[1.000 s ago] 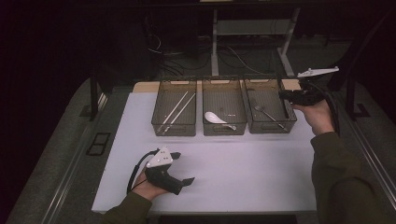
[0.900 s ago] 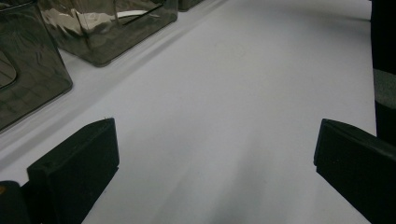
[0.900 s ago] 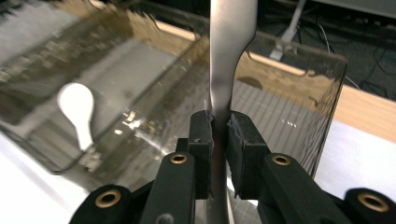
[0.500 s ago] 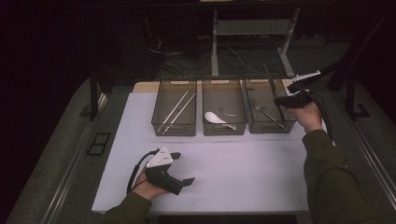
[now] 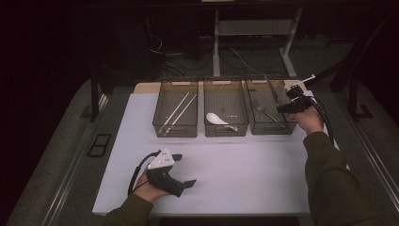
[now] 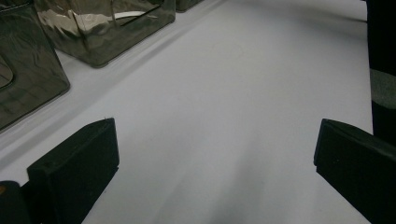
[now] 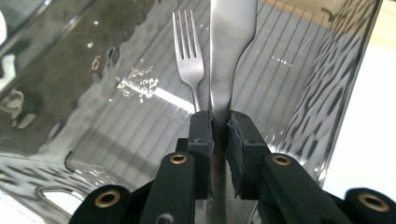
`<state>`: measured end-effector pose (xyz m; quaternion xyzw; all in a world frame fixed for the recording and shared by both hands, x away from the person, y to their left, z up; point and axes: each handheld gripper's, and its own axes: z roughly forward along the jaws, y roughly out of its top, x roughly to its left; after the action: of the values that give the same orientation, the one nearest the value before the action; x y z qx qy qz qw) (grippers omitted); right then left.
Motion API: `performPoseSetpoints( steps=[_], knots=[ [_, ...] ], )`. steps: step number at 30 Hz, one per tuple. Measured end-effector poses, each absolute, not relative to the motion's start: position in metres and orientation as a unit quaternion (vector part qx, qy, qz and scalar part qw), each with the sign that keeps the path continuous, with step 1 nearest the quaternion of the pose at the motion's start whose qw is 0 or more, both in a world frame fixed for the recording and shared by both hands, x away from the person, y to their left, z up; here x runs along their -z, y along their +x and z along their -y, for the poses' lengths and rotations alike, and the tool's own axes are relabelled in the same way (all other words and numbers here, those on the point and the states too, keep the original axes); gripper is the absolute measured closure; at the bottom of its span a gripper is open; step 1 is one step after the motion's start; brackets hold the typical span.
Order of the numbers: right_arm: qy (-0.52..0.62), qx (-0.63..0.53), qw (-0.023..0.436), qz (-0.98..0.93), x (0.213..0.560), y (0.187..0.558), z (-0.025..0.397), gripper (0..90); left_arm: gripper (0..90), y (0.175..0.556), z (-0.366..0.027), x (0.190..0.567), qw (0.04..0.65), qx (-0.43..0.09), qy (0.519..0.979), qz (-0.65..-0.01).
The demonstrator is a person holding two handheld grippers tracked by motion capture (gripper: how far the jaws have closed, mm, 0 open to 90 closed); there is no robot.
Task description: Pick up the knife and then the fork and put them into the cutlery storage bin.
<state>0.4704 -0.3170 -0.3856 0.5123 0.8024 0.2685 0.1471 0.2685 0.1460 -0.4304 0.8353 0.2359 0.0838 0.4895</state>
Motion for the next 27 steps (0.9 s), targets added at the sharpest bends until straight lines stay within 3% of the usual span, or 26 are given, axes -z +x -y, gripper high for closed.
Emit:
performPoseSetpoints(
  steps=[27],
  knots=[
    [0.501, -0.311, 0.138, -0.795, 0.375, 0.464, 0.317, 74.0, 0.0, 0.268, -0.146, 0.43, 0.49, -0.085, 0.835, -0.236]
  ],
)
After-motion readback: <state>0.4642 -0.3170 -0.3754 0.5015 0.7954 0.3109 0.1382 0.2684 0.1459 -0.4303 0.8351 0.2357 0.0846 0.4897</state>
